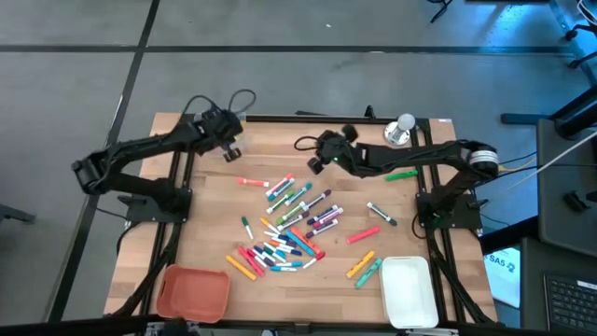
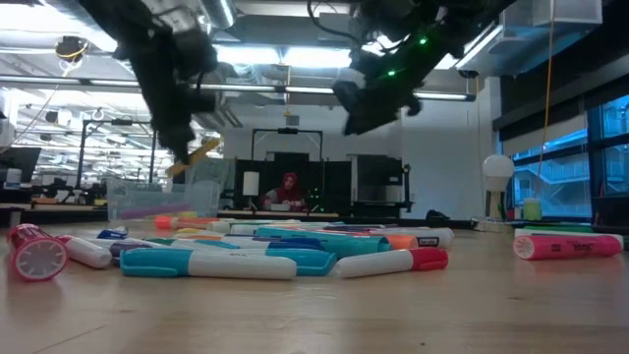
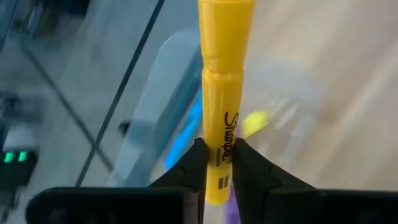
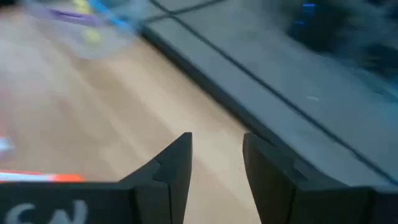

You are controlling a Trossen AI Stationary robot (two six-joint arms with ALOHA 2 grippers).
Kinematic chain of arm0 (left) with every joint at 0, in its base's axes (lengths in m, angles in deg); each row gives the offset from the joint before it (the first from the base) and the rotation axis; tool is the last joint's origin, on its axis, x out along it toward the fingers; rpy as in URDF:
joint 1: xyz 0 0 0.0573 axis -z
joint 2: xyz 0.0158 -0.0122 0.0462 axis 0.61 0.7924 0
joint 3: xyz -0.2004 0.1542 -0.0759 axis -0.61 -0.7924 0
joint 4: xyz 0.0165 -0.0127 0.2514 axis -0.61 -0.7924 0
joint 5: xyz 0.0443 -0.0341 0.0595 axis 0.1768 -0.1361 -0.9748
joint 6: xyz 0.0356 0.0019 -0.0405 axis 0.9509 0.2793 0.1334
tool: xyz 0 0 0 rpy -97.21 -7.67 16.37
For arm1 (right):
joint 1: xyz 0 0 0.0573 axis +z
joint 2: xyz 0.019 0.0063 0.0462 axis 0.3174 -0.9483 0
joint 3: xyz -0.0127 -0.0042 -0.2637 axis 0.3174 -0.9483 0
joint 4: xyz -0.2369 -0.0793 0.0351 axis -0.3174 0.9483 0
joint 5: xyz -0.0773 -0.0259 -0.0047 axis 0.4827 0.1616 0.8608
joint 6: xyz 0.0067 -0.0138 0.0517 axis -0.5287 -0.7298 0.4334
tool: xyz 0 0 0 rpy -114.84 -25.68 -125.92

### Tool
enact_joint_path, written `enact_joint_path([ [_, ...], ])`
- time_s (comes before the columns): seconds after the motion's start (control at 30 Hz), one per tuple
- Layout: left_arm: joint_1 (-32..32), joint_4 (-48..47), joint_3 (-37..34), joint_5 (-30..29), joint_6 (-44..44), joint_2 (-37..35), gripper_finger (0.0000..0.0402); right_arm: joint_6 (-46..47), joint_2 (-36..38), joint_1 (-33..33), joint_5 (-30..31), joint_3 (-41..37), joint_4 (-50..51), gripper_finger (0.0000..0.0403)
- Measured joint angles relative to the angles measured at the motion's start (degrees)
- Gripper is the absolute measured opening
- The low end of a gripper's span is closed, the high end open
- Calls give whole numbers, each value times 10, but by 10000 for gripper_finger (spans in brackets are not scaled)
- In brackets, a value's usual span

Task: Pick & Place Markers
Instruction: Put the yellow pen into the transparent bin, then put the green pen into the transparent bin

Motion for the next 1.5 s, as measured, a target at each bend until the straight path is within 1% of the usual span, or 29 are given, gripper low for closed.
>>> enact_joint_path([
  [0.1, -57, -1, 0, 0, 12, 22, 60, 33, 39, 19, 28, 0, 51, 142],
  [0.17, -82, 3, 0, 5, 15, 34, 65, 55, 62, 34, 42, 0, 84, 142],
  [0.3, -107, 3, 0, 29, 2, 55, 82, 106, 97, 70, 78, 0, 149, 142],
  [0.37, -108, 3, 0, 48, 5, 65, 96, 134, 116, 89, 114, 0, 193, 142],
  [0.43, -105, 2, 5, 63, 3, 74, 113, 192, 134, 111, 182, 0, 269, 142],
  [0.47, -102, 3, 8, 64, 1, 77, 121, 238, 143, 122, 210, 0, 323, 142],
  [0.5, -98, 3, 9, 62, 1, 79, 130, 290, 150, 133, 227, 0, 381, 142],
  [0.53, -95, 2, 9, 57, -1, 81, 138, 342, 156, 143, 231, 0, 434, 142],
  [0.57, -90, 2, 9, 48, -4, 82, 146, 383, 161, 150, 224, 0, 484, 142],
  [0.6, -85, 1, 13, 38, -7, 83, 153, 412, 164, 154, 197, 0, 528, 142],
  [0.67, -73, 2, 24, 22, -17, 83, 166, 427, 169, 153, 117, -5, 585, 142],
  [0.7, -64, 2, 32, 21, -21, 83, 171, 404, 170, 148, 83, -11, 602, 142],
  [0.77, -42, 1, 53, 29, -30, 83, 177, 315, 173, 130, 23, -22, 608, 142],
  [0.83, -13, 4, 78, 38, -39, 83, 179, 240, 175, 98, -53, -30, 606, 142],
  [0.9, 23, 4, 103, 53, -62, 83, 178, 204, 176, 55, -137, -30, 606, 142],
  [0.97, 63, 7, 126, 78, -83, 83, 176, 177, 176, 8, -190, -30, 615, 143],
  [1.07, 122, 15, 141, 116, -89, 83, 172, 109, 172, -67, -215, -30, 641, 143],
  [1.13, 162, 21, 141, 122, -89, 83, 171, 62, 163, -112, -230, -30, 655, 143],
  [1.2, 196, 19, 142, 116, -89, 83, 171, 30, 148, -148, -244, -30, 655, 143],
  [1.33, 251, 5, 141, 78, -86, 83, 169, -33, 101, -187, -255, -30, 654, 152],
  [1.5, 303, -16, 141, -5, -98, 83, 164, -124, 29, -195, -255, -30, 654, 174],
])
